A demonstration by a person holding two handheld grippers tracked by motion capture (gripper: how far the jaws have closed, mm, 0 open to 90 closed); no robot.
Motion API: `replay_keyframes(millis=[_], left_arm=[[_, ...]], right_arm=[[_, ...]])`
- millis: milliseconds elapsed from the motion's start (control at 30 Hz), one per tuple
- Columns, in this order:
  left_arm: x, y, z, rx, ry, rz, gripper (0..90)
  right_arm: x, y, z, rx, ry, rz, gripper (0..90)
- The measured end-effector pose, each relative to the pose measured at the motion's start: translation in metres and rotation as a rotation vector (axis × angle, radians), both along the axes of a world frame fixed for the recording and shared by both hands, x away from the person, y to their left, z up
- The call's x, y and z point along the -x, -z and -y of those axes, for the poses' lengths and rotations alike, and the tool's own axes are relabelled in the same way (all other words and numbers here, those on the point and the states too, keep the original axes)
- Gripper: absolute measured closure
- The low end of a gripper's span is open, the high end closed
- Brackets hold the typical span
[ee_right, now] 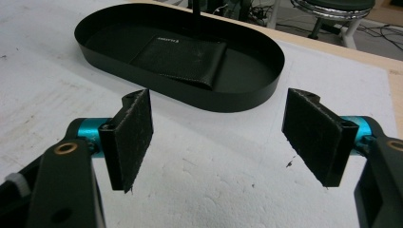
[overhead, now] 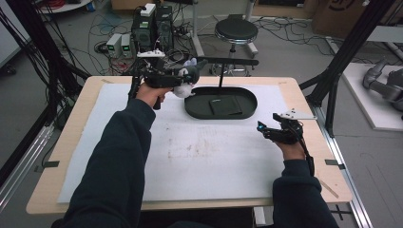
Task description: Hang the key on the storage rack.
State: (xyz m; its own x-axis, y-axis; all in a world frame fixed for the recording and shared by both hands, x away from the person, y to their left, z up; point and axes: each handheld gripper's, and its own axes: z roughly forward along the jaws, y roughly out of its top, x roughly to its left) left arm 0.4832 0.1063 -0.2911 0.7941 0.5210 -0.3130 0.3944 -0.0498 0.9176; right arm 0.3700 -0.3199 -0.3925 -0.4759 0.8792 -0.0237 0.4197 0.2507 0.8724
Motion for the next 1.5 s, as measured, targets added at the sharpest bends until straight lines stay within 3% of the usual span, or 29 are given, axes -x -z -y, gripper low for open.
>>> replay_keyframes(millis=[100,333,500,800,1133,1500], left_arm=[[-0.010,0.003,0.005,-0.017,-0.003,-0.008,37.0],[-0.025,0.006,0.013,-0.007,-0.015,-0.014,37.0],[-0.032,0.014,0.016,-0.036,-0.033,-0.037,36.9],[-0.033,0.025,0.021,-0.095,-0.048,-0.042,36.9],[-0.032,0.031,0.028,-0.169,-0.049,-0.020,36.9],[-0.030,0.026,0.033,-0.186,-0.061,0.027,36.9]], right_arm=[[0.000,0.000,0.001,-0.004,0.001,0.001,26.0],[0.001,-0.001,0.003,-0.016,-0.001,0.003,26.1],[0.001,-0.001,0.004,-0.018,-0.003,0.005,26.1],[0.002,-0.002,0.006,-0.024,-0.001,0.009,26.1],[0.002,-0.002,0.005,-0.023,-0.002,0.006,26.1],[0.002,-0.002,0.005,-0.020,-0.004,0.007,26.1]])
